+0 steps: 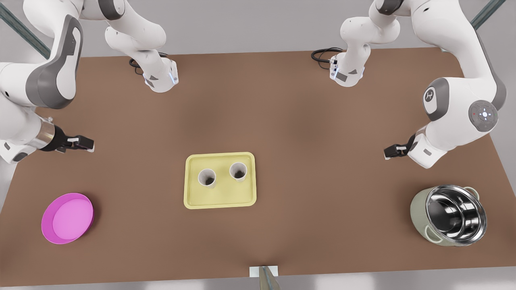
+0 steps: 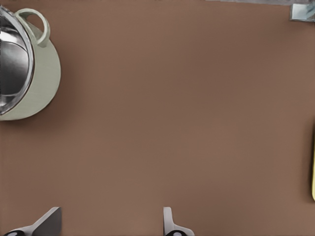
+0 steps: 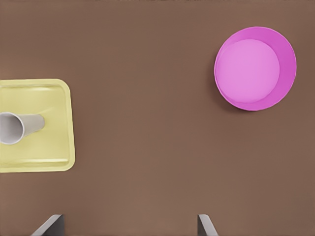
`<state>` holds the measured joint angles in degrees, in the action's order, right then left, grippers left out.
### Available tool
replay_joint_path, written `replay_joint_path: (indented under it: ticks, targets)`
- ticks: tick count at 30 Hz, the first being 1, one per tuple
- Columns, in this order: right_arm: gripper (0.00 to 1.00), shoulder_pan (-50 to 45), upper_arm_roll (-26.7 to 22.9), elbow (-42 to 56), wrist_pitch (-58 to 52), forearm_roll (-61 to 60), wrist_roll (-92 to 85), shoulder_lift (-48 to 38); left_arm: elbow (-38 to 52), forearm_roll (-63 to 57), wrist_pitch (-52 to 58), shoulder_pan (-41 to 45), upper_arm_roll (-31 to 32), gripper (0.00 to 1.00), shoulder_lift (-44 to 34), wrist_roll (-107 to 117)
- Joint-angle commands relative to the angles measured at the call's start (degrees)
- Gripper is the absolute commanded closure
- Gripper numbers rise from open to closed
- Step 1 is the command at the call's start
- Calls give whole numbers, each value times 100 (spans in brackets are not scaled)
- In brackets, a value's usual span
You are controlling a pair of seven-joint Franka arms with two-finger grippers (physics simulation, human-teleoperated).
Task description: Use the left arm to pick up the white IKEA cup from the tray and place it on the middle-left position; use the right arm to pick up the white IKEA cup from the tray and place it on the middle-right position
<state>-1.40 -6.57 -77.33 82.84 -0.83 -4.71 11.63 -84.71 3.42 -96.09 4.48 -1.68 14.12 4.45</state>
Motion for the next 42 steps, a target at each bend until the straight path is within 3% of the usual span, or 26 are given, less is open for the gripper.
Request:
replay_joint_path:
  ticks: [1, 13, 17, 18, 23, 27, 31, 42]
  targets:
    - [0, 0, -2, 7, 92, -5, -259, -3, -2, -26, -357, 9, 9, 0, -6, 117]
    - [0, -18, 24, 139, 109, -22, -250, 164, -213, -210, -50, 167, 71, 0, -24, 91]
    - [0, -1125, 147, 174, 804, -40, 479, 840, -213, -210, -50, 176, 71, 0, -24, 91]
    - [0, -1520, 173, 165, 1005, -110, 1366, 990, -213, -210, -50, 176, 71, 0, -24, 100]
    - [0, -2619, 191, -195, 2746, -409, 3160, 1825, -222, -210, -58, 167, 71, 0, -15, 91]
    - [0, -2707, 191, -485, 3212, -392, 3266, 2089, -222, -210, -50, 167, 71, 0, -15, 91]
    - [0, -2707, 182, -2199, 4715, -383, 2739, 1500, -222, -219, -58, 167, 71, 0, -24, 91]
    - [0, -2400, 138, -2374, 4601, -391, 2466, 1790, -204, -228, 73, 193, 89, 0, -103, 91]
